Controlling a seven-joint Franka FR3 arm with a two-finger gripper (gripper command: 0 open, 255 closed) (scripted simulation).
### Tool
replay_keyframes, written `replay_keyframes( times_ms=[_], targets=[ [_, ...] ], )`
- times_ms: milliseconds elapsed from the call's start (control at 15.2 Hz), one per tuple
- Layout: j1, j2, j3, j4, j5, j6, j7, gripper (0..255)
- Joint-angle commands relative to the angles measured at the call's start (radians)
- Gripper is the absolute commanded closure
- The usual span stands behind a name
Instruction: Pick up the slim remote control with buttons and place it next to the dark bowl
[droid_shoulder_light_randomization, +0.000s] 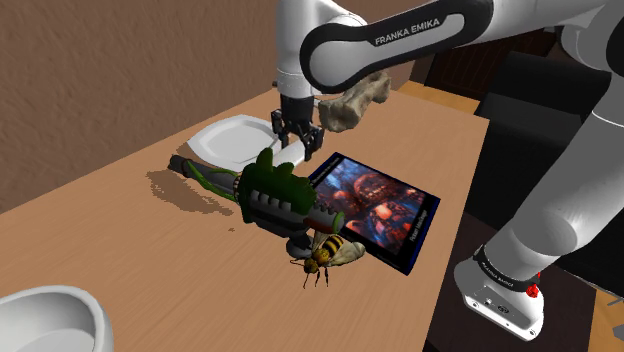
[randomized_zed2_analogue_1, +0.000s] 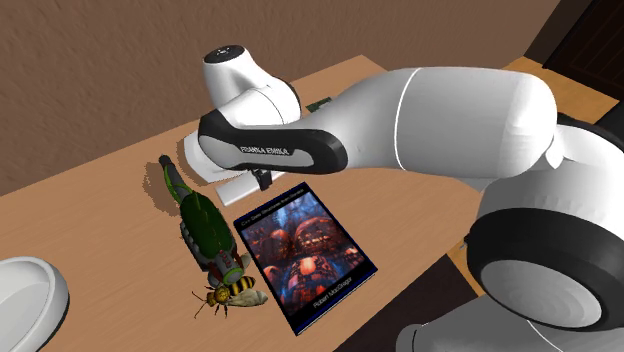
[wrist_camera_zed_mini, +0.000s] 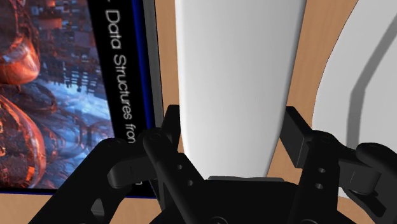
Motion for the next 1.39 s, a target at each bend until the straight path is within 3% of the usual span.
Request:
replay_keyframes(
  times_ms=[0, 1056, 1320],
  targets=[
    [0.000, -0.003, 0.001, 0.022, 0.003, -0.024, -0.002, 255],
    [0.000, -0.027, 0.006, 0.202, 0.022, -0.222, -0.014, 255],
    [0.050, -0.036, 0.044, 0.191, 0.026, -0.219, 0.074, 255]
  ],
)
